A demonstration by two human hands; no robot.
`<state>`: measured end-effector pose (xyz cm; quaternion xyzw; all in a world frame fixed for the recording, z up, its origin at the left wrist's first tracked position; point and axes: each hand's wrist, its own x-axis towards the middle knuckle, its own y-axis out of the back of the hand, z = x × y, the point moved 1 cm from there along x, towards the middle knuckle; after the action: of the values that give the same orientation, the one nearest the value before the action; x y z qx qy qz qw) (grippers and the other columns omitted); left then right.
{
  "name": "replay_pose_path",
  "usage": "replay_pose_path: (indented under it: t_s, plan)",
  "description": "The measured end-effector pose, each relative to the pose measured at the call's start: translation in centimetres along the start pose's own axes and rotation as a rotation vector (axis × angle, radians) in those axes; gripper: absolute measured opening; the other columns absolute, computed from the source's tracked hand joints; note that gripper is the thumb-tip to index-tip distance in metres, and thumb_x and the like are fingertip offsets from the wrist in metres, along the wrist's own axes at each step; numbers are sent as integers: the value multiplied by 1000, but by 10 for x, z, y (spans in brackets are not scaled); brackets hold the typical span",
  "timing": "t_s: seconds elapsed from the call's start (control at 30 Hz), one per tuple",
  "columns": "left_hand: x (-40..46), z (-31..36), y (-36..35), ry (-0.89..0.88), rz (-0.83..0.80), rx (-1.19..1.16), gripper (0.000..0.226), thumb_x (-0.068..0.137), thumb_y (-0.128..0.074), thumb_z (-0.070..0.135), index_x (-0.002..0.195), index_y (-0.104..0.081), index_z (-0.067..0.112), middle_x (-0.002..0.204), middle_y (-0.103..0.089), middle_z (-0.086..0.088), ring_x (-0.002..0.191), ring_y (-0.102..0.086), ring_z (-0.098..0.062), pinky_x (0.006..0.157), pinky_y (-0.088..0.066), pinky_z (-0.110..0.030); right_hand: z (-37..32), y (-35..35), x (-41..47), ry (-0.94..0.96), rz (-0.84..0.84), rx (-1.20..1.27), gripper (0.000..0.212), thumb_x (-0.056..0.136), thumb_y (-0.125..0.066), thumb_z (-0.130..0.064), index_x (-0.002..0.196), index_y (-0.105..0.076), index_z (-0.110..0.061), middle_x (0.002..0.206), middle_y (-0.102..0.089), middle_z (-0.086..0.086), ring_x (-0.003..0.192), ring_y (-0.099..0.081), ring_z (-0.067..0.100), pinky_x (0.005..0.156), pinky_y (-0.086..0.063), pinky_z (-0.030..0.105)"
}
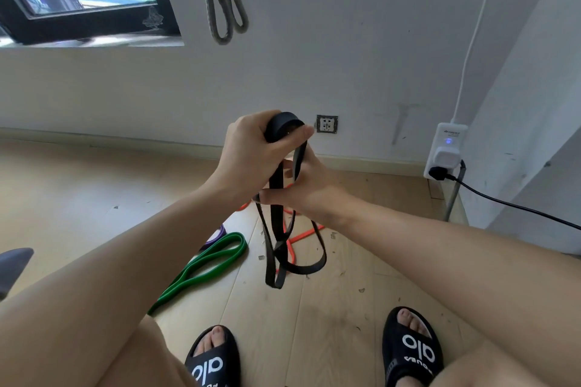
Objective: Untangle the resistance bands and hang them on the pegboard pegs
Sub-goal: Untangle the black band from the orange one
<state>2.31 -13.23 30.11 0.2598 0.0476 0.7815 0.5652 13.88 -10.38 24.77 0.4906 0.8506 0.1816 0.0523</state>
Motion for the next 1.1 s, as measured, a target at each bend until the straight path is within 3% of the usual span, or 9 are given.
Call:
replay_pose_path:
  t_s: [0.1, 0.23, 0.33, 0.4, 0.5, 0.67, 0.83, 1.0, 1.1]
  plan:
    - [2, -1, 1, 9, 38, 20, 28, 81, -76, 47, 80, -70, 20, 76, -71, -5, 80, -72, -32, 73, -62, -53, 1, -4, 2, -39, 0, 36, 101, 56, -94, -41, 137, -34, -30, 118, -68, -11, 112, -66, 9, 96, -56, 38]
    - [0, 3, 1, -4, 48, 55, 21, 88, -75, 36, 82, -69, 16, 77, -70, -4, 75, -69, -27, 70, -62, -48, -1, -8, 5, -72, 10, 63, 99, 52, -95, -41, 131, -36, -27, 112, -68, -10, 106, -69, 12, 94, -58, 42]
    - [0, 4, 2, 20, 40, 26, 23, 89, -75, 33, 86, -71, 11, 85, -73, -10, 83, -72, -27, 72, -62, -39, 4, -9, 5, -73, 52, -3, 73, 68, -86, -32, 125, -42, -26, 106, -68, -13, 101, -68, 10, 93, -58, 44]
    - [0, 2, 5, 64, 30, -54, 29, 85, -76, 40, 88, -72, 12, 90, -75, -12, 90, -74, -31, 76, -63, -48, 8, -8, 5, -75, 82, -31, 49, 77, -75, -30, 119, -51, -28, 102, -69, -13, 96, -69, 11, 89, -58, 47]
    - [-1, 2, 9, 74, 47, -74, 29, 86, -75, 41, 90, -74, 12, 92, -77, -8, 92, -75, -27, 81, -62, -54, 4, -3, 5, -61, 55, -73, 29, 83, -71, -21, 110, -59, -24, 98, -66, -11, 90, -65, 11, 82, -56, 37]
    - [2, 8, 15, 76, 115, -159, 25, 97, -69, 25, 99, -71, 0, 98, -77, -14, 87, -77, -19, 75, -61, -29, 11, 5, -2, -69, -35, -157, 9, 90, -59, -9, 98, -61, -11, 87, -65, 10, 86, -65, 33, 85, -57, 54]
    - [8, -12, 31, 271, 186, -329, 28, 99, -66, 23, 106, -68, -4, 100, -77, -14, 89, -77, -21, 81, -63, -34, 18, 17, -4, -127, -138, -262, 15, 96, -52, -9, 109, -58, -8, 98, -65, 15, 78, -57, 25, 70, -51, 38]
    - [11, -29, 48, 369, 262, -396, 31, 102, -62, 26, 105, -68, -4, 95, -76, -13, 85, -75, -20, 83, -62, -30, 33, 37, -5, -185, -201, -375, 3, 91, -57, -10, 90, -57, -12, 76, -57, 1, 66, -52, 14, 58, -40, 26]
    - [11, -45, 60, 444, 320, -457, 28, 102, -61, 28, 98, -67, 0, 96, -74, -15, 82, -76, -16, 79, -60, -25, 39, 52, -5, -201, -192, -452, 11, 94, -55, -13, 86, -55, -20, 74, -55, -3, 64, -48, 14, 56, -36, 27]
